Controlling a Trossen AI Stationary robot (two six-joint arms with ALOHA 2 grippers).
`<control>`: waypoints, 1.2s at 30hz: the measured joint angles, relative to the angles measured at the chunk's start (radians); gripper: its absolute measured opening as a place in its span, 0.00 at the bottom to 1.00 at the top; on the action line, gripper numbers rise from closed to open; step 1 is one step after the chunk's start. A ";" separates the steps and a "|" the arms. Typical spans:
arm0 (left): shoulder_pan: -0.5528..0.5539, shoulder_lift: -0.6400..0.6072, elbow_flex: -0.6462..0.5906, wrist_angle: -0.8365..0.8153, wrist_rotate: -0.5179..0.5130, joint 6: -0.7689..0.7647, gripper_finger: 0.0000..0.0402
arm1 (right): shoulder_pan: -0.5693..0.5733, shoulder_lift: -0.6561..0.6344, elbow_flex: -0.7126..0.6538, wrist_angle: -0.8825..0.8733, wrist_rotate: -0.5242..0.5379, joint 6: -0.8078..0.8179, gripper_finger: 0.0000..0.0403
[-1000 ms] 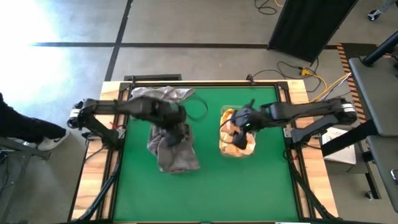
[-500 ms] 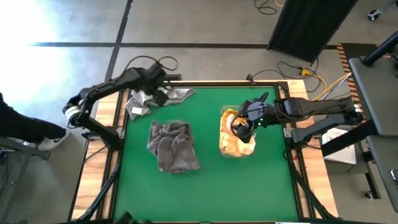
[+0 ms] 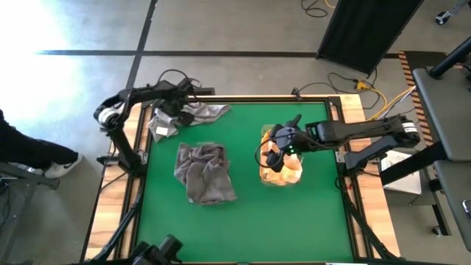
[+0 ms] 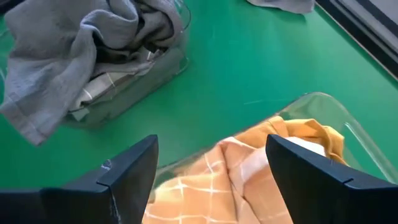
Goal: Sort towels by color in basket
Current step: Put the light gray towel into the left transparent bin
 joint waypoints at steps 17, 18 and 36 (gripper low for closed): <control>-0.024 -0.075 0.006 -0.124 0.223 -0.029 0.04 | 0.024 -0.089 0.000 0.010 -0.052 0.039 0.55; -0.030 -0.114 0.005 -0.134 0.234 -0.053 0.03 | 0.033 -0.104 0.000 0.008 -0.053 0.029 0.54; -0.726 -0.960 0.002 0.014 0.148 -0.577 0.00 | 0.131 -0.316 0.000 -0.036 -0.077 -0.073 0.40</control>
